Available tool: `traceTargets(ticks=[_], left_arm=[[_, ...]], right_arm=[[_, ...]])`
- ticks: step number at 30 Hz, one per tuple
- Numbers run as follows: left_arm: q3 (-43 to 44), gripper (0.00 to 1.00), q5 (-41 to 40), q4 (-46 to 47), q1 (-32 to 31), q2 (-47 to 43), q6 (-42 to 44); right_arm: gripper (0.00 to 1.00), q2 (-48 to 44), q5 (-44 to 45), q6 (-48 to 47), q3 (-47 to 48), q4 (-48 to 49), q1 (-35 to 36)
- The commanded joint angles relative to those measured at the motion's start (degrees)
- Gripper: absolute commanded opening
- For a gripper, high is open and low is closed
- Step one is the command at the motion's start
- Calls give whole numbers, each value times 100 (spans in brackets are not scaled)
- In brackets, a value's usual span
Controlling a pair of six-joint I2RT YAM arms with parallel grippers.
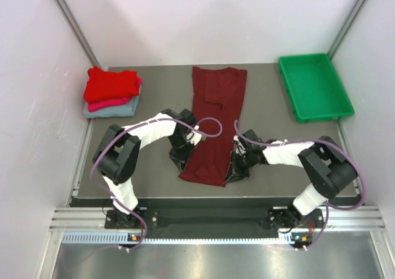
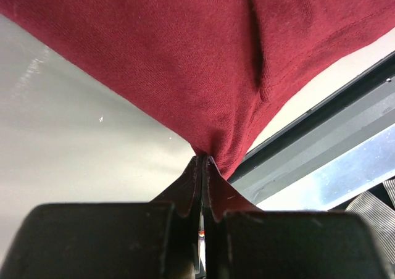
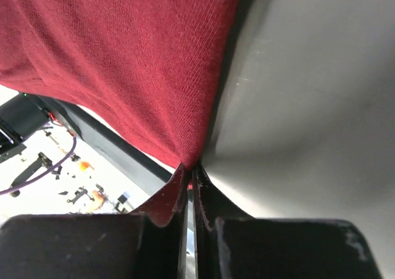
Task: Fold and stack the t-shirts
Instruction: Fold the tshirt
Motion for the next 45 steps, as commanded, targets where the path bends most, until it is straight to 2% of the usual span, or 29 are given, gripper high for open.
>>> traceTargets(ticks=[1, 13, 21, 29, 37, 41, 43, 44, 45], left_arm=[[202, 0, 95, -34, 18, 7, -7], [536, 0, 174, -34, 10, 33, -34], [1616, 0, -10, -87, 10, 455, 19], [2311, 0, -616, -69, 10, 605, 133], [2908, 0, -1126, -8, 71, 824, 186], [3243, 0, -829, -279, 133, 939, 309], [2964, 8, -347, -359, 133, 834, 178], [2736, 12, 169, -325, 124, 729, 81], [2351, 24, 400, -316, 115, 563, -172]], right_arm=[[0, -52, 105, -97, 64, 69, -1], [0, -1237, 333, -1485, 714, -1301, -1020], [0, -1616, 403, -1767, 908, -1390, -1276], [0, -1327, 482, -1838, 1522, -1223, -1829], [0, -563, 412, -1855, 2471, -968, -2190], [0, -237, 351, -1934, 2753, -1003, -2190], [0, -175, 350, -1943, 2736, -1030, -2190], [0, -166, 342, -1935, 2701, -1012, -2190], [0, -175, 342, -1917, 2675, -1012, -2190]])
